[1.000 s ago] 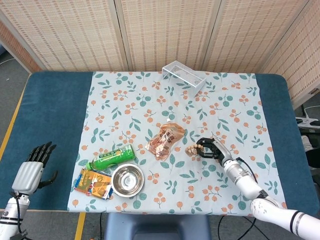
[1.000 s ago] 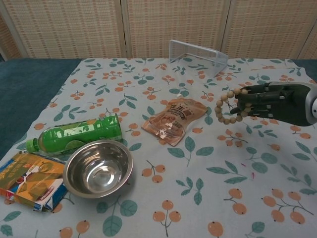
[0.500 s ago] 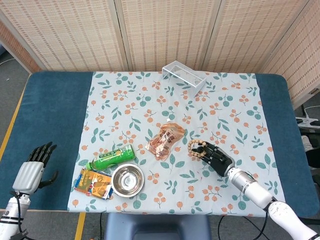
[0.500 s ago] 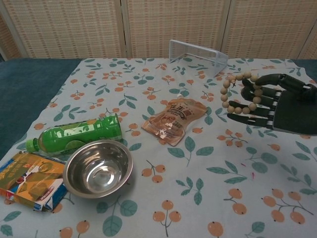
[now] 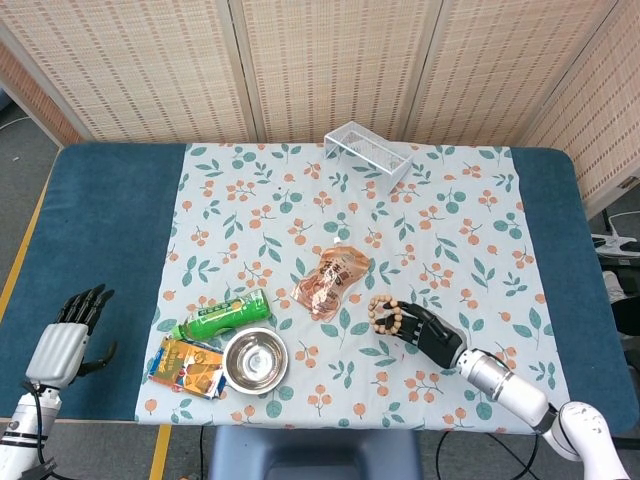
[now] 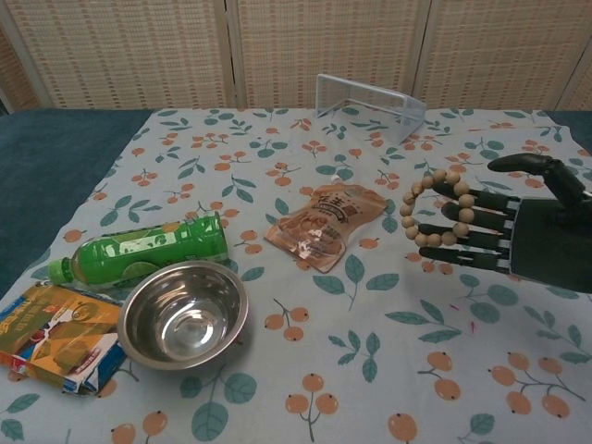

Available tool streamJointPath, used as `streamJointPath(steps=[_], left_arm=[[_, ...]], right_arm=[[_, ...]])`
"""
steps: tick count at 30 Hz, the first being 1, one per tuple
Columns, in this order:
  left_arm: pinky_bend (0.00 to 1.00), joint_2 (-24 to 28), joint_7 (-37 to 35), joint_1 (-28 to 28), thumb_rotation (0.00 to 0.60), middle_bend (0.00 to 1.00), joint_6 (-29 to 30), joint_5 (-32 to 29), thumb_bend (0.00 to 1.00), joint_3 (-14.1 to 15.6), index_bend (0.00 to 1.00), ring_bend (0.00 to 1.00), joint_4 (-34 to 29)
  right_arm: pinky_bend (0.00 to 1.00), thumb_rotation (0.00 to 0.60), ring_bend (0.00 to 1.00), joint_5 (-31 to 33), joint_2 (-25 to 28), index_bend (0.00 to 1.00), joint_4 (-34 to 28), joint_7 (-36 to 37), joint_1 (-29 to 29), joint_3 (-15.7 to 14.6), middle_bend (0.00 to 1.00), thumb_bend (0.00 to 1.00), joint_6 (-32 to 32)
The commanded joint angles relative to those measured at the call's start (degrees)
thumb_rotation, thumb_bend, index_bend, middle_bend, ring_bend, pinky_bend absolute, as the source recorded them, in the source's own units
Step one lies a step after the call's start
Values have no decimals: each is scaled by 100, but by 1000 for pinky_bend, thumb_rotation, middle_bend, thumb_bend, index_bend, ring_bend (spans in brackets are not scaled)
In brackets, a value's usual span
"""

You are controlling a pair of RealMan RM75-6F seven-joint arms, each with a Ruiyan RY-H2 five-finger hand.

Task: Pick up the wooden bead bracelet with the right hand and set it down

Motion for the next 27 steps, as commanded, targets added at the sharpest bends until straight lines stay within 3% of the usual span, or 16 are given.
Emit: streamJointPath(steps=[1,9,23,25,27], left_arm=[[99,0,4,2,600,0,7,4,414,-1,0,0,2],[100,3,10,5,600,0,12,20,413,2,0,0,-12],[100,1,40,11,600,0,13,17,411,0,0,0,-27],[100,0,43,13,600,0,13,13,410,-2,0,0,-28],[100,-1,42,11,600,0,9,16,410,-1,0,0,-24]], right_arm=[[222,276,240,405,-63,427,265,-377,46,-31,477,447,-112],[224,373,253,852,11,550,334,-653,87,-241,484,448,0],[225,375,260,1201,90,581,358,-957,125,-406,492,457,88],[225,381,260,1250,82,587,347,-1023,117,-406,492,586,132],[225,396,261,1286,74,589,327,-1098,108,-401,492,850,171]])
